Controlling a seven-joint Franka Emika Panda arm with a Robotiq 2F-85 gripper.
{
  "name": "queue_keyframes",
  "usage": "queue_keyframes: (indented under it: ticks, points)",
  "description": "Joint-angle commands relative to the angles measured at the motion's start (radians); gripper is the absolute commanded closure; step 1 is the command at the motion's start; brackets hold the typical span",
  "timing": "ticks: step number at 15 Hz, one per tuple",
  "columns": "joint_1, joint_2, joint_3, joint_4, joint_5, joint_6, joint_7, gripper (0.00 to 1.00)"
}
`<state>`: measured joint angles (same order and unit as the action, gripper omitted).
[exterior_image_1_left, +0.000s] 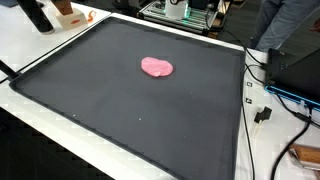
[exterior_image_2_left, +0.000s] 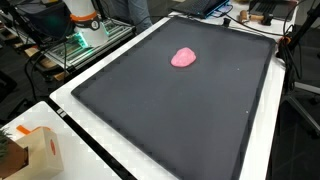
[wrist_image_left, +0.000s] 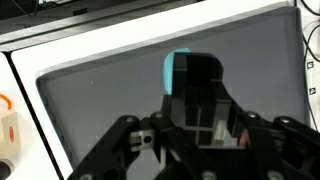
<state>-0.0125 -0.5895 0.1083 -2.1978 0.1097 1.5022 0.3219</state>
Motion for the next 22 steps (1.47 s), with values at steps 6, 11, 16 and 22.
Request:
queue_keyframes:
  ticks: [6, 11, 16, 22]
  points:
    - [-0.002, 0.001, 0.002, 0.002, 0.001, -0.002, -0.001, 0.49]
    - [-0.002, 0.001, 0.002, 0.002, 0.001, -0.002, -0.001, 0.49]
    - [0.001, 0.048, -0.066, 0.009, 0.073, 0.027, -0.085, 0.74]
    - [0.006, 0.130, -0.190, -0.021, 0.227, 0.147, -0.340, 0.74]
